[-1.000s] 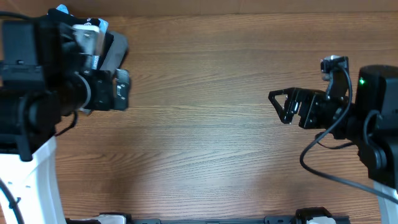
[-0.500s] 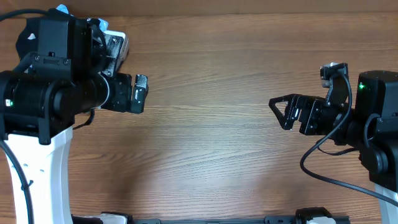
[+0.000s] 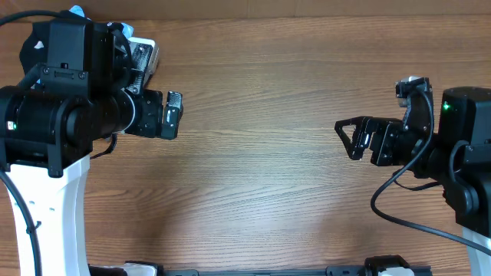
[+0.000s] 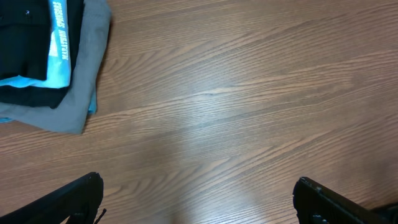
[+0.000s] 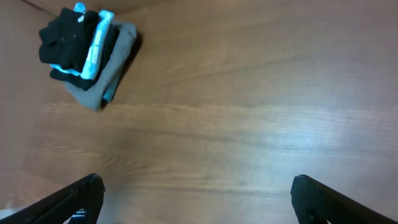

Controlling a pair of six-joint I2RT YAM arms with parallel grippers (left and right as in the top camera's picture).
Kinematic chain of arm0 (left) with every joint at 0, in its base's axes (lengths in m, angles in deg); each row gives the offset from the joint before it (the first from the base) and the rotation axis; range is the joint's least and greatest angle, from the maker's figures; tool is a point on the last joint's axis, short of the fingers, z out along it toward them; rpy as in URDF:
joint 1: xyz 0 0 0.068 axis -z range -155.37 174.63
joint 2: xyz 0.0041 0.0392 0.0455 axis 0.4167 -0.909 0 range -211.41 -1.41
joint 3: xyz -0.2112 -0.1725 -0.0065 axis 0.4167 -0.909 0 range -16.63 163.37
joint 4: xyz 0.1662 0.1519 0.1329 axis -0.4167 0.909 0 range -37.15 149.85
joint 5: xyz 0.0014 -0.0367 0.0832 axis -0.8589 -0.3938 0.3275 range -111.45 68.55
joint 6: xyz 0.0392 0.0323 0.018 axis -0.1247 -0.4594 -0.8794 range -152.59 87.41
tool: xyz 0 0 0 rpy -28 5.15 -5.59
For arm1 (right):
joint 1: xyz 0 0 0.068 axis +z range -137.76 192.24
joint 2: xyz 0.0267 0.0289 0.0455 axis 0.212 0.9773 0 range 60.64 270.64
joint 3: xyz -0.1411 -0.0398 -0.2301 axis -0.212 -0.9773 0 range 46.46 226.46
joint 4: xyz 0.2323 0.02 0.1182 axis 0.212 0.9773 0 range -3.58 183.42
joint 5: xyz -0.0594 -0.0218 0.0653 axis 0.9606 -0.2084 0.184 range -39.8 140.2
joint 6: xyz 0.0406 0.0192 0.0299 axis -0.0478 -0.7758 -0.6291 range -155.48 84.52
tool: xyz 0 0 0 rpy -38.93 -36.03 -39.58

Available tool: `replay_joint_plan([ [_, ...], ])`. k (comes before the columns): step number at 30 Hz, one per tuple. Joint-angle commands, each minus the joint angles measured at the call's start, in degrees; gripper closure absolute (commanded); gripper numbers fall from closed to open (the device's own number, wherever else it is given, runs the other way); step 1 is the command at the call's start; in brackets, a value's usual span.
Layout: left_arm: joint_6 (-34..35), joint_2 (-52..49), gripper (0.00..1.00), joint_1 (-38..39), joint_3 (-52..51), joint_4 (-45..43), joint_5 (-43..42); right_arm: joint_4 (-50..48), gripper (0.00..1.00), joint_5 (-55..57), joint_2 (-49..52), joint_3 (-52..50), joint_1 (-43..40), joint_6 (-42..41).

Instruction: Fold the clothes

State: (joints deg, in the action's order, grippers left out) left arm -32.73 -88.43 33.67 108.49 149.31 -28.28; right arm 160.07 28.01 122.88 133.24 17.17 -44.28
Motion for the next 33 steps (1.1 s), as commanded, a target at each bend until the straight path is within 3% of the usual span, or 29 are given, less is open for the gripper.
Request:
replay_joint_plan([
  [1, 0.5, 0.0, 0.0, 0.3, -0.2, 0.0, -0.2, -4.1, 0.0, 1.8, -2.6, 0.7, 1.4, 6.1],
  [6, 0.5, 0.0, 0.0, 0.3, -0.2, 0.0, -0.2, -16.9, 0.0, 5.6, -8.3, -6.0, 1.6, 6.1],
  [12, 0.5, 0.0, 0.0, 0.3, -0.2, 0.0, -0.2, -29.6, 0.0, 10.6, -20.6, -24.1, 1.6, 6.1],
  [21, 0.5, 0.0, 0.0, 0.3, -0.2, 0.0, -0.2, -40.5, 0.0, 12.1, -41.5, -52.3, 1.3, 6.1],
  [33, 0.5, 0.0, 0.0, 0.3, -0.2, 0.0, -0.2, -60.7, 0.0, 12.1, -59.5, -76.9, 0.5, 4.1],
])
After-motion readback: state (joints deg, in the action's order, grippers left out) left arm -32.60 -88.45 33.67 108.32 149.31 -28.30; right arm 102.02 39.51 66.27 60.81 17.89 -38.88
